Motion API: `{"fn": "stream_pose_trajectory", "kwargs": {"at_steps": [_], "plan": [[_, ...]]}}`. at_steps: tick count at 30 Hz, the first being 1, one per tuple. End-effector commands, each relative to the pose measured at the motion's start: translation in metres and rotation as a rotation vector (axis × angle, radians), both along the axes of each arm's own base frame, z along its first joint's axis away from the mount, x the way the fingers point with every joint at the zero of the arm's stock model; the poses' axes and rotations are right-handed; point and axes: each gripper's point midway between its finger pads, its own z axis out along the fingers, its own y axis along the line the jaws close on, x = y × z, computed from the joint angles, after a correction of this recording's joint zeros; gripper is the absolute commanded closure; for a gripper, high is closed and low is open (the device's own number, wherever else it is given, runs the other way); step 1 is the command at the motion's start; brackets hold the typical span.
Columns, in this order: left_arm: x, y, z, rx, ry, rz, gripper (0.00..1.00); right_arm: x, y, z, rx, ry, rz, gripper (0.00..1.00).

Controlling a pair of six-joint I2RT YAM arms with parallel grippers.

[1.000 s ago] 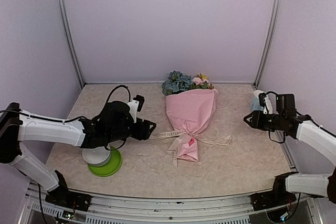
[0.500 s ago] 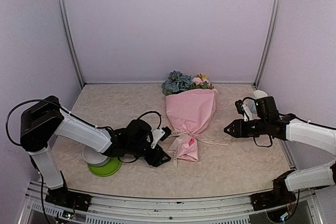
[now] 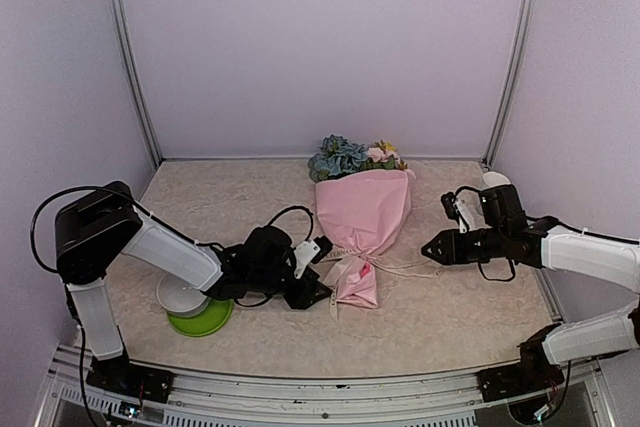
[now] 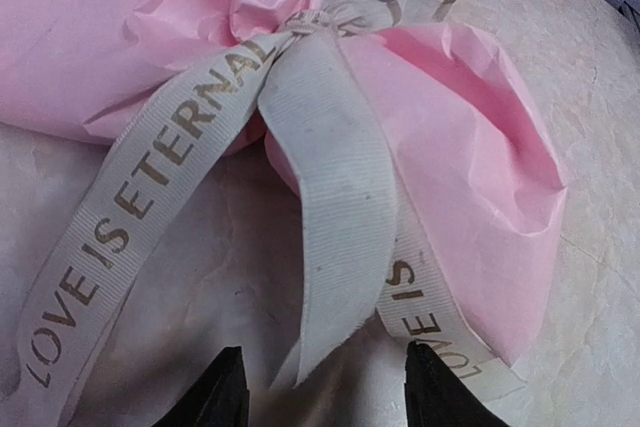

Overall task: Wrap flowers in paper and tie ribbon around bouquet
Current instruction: Adjust the tied bouquet at the center of the board.

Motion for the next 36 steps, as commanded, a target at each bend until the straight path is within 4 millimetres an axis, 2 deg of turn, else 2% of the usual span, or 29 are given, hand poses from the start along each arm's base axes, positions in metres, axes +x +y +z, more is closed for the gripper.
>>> {"fn": "stream_pose_trajectory", "kwargs": {"at_steps": [1,3,5,6,9,11,17,21,23,27,29,31,33,35,36], "plan": [[0.010,-0.014,0.019,-0.057,-0.085,-0.024,0.53,0.003,0.007,0.009,0.018,-0.023,0.020,0.66],[0.012,-0.014,0.019,-0.058,-0.088,-0.024,0.66,0.002,0.008,0.009,0.020,-0.020,0.020,0.66],[0.011,-0.014,0.017,-0.053,-0.087,-0.032,0.84,0.001,0.008,0.009,0.022,-0.020,0.021,0.66],[0.011,-0.014,0.016,-0.050,-0.088,-0.034,0.88,0.001,0.008,0.009,0.021,-0.020,0.022,0.66],[0.011,-0.014,0.013,-0.042,-0.086,-0.038,0.91,0.001,0.008,0.009,0.021,-0.022,0.027,0.67],[0.010,-0.014,0.016,-0.051,-0.084,-0.041,1.00,0.001,0.008,0.009,0.019,-0.023,0.028,0.67],[0.006,-0.011,0.024,-0.069,-0.056,-0.030,1.00,-0.004,0.014,0.012,0.047,-0.019,0.061,0.67],[-0.005,0.001,0.026,-0.088,-0.018,-0.002,1.00,-0.015,0.038,0.035,0.153,-0.059,0.167,0.67],[-0.014,0.011,0.021,-0.073,0.008,0.019,1.00,-0.019,0.051,0.040,0.158,-0.074,0.205,0.67],[-0.041,0.020,0.020,-0.053,0.054,0.016,1.00,-0.030,0.092,0.048,0.238,-0.079,0.288,0.68],[-0.055,0.022,0.023,-0.047,0.046,0.008,1.00,-0.035,0.116,0.042,0.243,-0.063,0.337,0.69],[-0.062,0.028,0.020,-0.019,0.058,0.021,1.00,-0.032,0.134,0.020,0.181,-0.023,0.348,0.69],[-0.060,0.036,0.016,0.001,0.055,0.058,1.00,-0.025,0.143,0.005,0.122,0.007,0.336,0.70],[-0.050,0.040,0.015,0.008,0.026,0.072,0.99,-0.023,0.149,0.003,0.135,0.010,0.341,0.70],[-0.043,0.039,0.017,-0.005,0.021,0.072,0.85,-0.024,0.151,0.004,0.150,0.006,0.349,0.69]]}}
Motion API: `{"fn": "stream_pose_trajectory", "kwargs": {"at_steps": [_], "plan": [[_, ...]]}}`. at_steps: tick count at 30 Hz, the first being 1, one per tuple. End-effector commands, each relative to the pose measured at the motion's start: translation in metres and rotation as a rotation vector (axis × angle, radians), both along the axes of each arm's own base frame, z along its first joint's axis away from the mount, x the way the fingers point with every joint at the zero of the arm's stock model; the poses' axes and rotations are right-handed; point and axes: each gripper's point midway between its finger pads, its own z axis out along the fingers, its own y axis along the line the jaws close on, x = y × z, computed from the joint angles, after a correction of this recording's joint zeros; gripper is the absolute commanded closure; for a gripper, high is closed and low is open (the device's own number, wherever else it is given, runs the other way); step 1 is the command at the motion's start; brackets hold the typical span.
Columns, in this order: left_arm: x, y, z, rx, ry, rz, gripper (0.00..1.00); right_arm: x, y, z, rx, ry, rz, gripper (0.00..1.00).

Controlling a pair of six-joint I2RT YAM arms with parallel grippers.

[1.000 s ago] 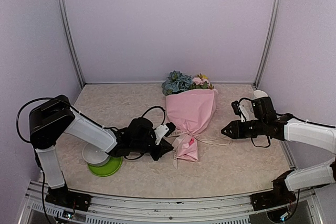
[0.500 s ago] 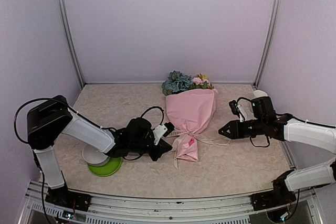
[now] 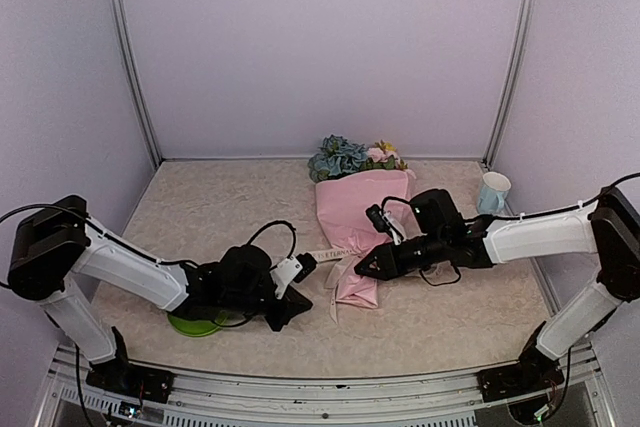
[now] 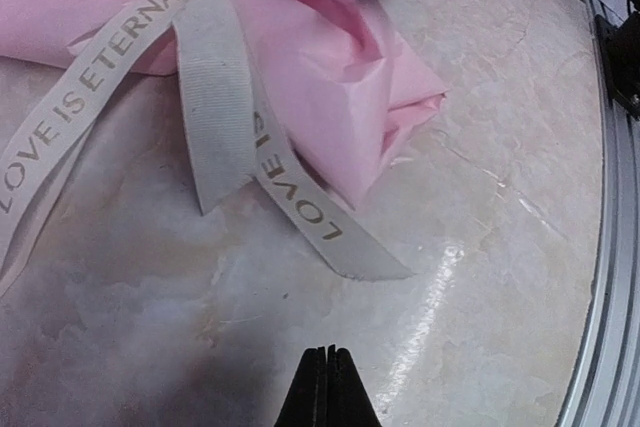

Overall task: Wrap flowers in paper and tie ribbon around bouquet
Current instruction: Adjust the tied bouquet at the center of the board.

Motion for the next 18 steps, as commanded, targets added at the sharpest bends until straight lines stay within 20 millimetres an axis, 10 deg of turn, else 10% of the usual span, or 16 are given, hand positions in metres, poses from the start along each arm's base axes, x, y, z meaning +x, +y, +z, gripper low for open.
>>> {"fn": "stream_pose_trajectory", "kwargs": {"at_steps": [1,7,18], "plan": [[0.034,0.012,-0.002,0.002,-0.011,0.086,0.71,0.010,0.013,0.010,0.043,-0.031,-0.013,0.69],[0.063,-0.019,0.010,-0.235,0.101,-0.093,0.28,0.007,0.010,0.007,0.023,-0.033,-0.004,0.69],[0.059,-0.037,0.003,-0.348,0.139,-0.292,0.42,0.006,0.001,0.007,-0.035,-0.072,0.007,0.69]]}}
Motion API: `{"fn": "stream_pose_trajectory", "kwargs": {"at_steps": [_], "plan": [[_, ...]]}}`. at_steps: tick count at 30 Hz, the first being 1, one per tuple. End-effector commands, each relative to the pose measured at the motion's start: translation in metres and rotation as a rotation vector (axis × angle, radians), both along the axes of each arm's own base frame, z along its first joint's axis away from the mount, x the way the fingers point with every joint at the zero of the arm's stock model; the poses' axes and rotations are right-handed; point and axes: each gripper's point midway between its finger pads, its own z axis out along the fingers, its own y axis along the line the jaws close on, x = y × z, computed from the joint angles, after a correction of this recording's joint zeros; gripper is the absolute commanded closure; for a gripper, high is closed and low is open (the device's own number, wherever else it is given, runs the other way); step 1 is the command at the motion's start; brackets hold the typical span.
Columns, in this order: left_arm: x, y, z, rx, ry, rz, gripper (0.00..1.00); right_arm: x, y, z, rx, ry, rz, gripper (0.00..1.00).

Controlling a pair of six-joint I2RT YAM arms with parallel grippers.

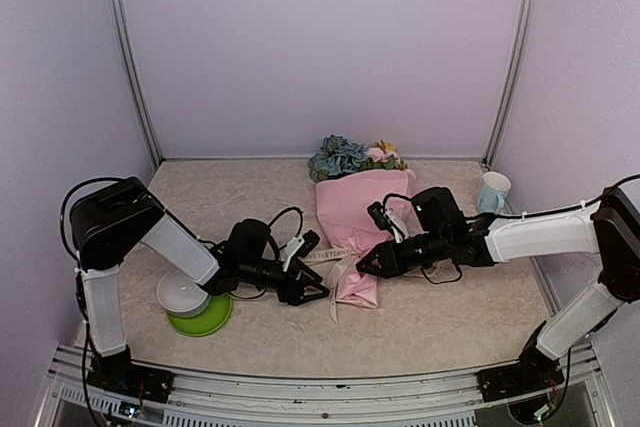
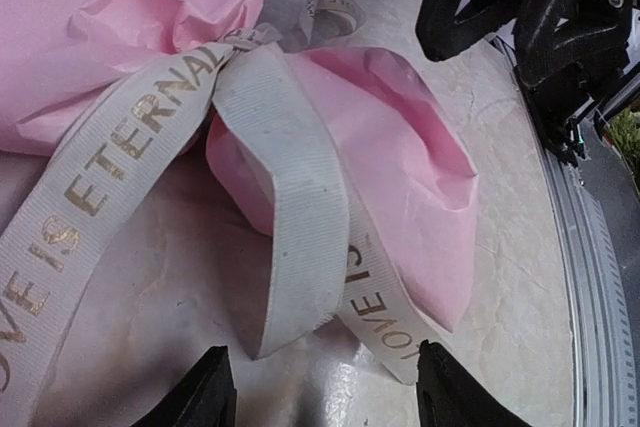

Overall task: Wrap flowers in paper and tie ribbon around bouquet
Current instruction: Adjust the tied bouquet at the center of the board.

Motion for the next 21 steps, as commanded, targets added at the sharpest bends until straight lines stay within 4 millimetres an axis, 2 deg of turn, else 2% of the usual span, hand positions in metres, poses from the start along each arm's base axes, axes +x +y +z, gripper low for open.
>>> {"fn": "stream_pose_trajectory", "kwargs": {"at_steps": [1,4,9,15,17,19,21], "plan": [[0.003,-0.016,0.014,-0.097,-0.001,-0.095,0.44,0.002,0.000,0.008,-0.022,-0.045,0.010,0.68],[0.014,-0.018,0.007,-0.081,0.006,-0.063,0.54,0.003,-0.001,0.008,-0.033,-0.047,0.013,0.68],[0.024,-0.016,0.006,-0.099,0.038,-0.050,0.69,0.002,-0.002,0.009,-0.037,-0.049,0.015,0.69],[0.003,-0.018,0.016,-0.117,0.035,-0.143,0.88,0.003,-0.003,0.007,-0.047,-0.046,0.008,0.69],[0.001,-0.019,0.016,-0.103,0.024,-0.149,0.89,0.003,-0.003,0.007,-0.049,-0.046,0.007,0.69],[0.004,-0.019,0.011,-0.079,0.026,-0.133,0.78,0.004,-0.003,0.007,-0.053,-0.045,0.007,0.69],[0.008,-0.018,0.005,-0.065,0.030,-0.117,0.72,0.004,-0.003,0.008,-0.052,-0.047,0.008,0.69]]}}
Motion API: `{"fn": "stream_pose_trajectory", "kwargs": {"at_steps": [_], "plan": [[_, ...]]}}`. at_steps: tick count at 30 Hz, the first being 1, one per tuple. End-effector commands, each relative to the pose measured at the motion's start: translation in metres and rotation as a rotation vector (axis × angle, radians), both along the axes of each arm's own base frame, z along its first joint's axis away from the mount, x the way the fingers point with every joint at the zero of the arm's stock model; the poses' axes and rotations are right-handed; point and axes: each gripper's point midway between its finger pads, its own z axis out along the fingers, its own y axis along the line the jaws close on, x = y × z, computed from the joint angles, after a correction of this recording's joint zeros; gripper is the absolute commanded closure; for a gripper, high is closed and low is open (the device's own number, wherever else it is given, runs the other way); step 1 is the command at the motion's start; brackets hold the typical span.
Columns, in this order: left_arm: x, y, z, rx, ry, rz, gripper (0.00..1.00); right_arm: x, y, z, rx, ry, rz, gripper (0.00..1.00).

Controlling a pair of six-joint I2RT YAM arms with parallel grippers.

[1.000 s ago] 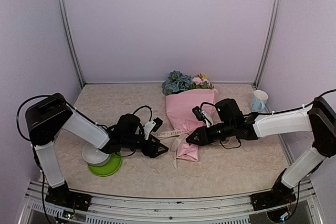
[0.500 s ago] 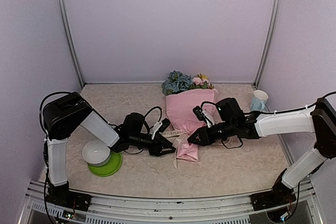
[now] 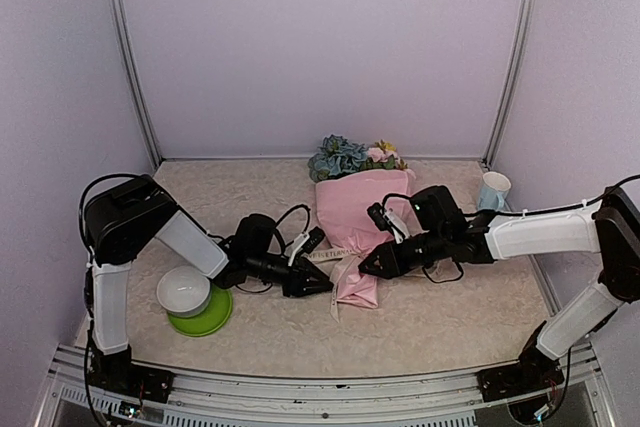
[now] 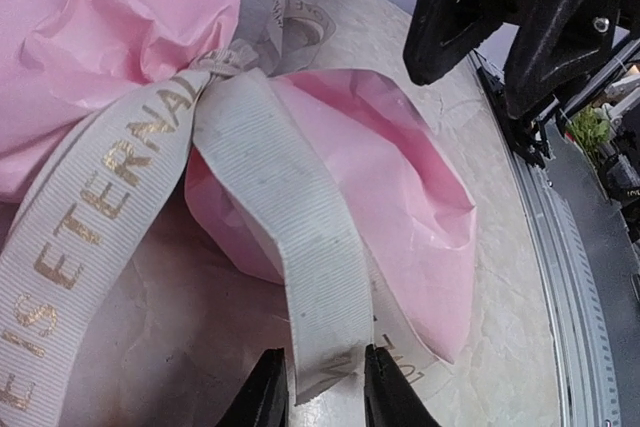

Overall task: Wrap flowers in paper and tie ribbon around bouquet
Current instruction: Adjust the tied bouquet at the center of the board.

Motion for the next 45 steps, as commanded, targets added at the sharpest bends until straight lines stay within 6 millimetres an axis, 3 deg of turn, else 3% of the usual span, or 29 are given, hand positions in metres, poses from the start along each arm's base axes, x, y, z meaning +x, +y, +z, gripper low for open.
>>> {"fn": "stream_pose_trajectory", "kwargs": {"at_steps": [1,6,12,21,24,27,32,36,41,45], "plan": [[0.003,-0.003,0.002,0.007,-0.012,-0.011,0.72,0.003,0.003,0.012,0.005,-0.031,0.004,0.69],[0.004,-0.012,0.008,-0.020,-0.007,-0.030,0.75,0.003,0.000,0.011,-0.012,-0.030,0.000,0.69],[-0.006,-0.012,0.012,-0.038,0.008,-0.076,1.00,0.002,-0.002,0.009,-0.022,-0.029,-0.004,0.69],[-0.006,0.006,0.025,-0.040,0.023,0.018,1.00,0.001,0.002,0.014,0.006,-0.023,0.006,0.69],[-0.009,0.011,0.034,-0.037,0.015,0.055,1.00,-0.015,0.022,0.019,0.093,0.008,0.070,0.69],[-0.021,0.011,0.036,-0.012,0.004,0.048,1.00,-0.022,0.040,0.005,0.059,0.030,0.107,0.69],[-0.037,0.018,0.036,0.010,0.032,0.045,1.00,-0.007,0.039,-0.022,-0.030,0.059,0.006,0.72],[-0.051,0.029,0.045,0.019,0.016,0.052,1.00,0.003,0.024,-0.045,-0.148,0.073,-0.082,0.73],[-0.069,0.046,0.044,0.072,0.031,0.095,1.00,0.004,0.016,-0.049,-0.168,0.072,-0.101,0.72],[-0.091,0.065,0.022,0.175,0.119,0.134,1.00,0.002,0.020,-0.041,-0.140,0.060,-0.074,0.72]]}}
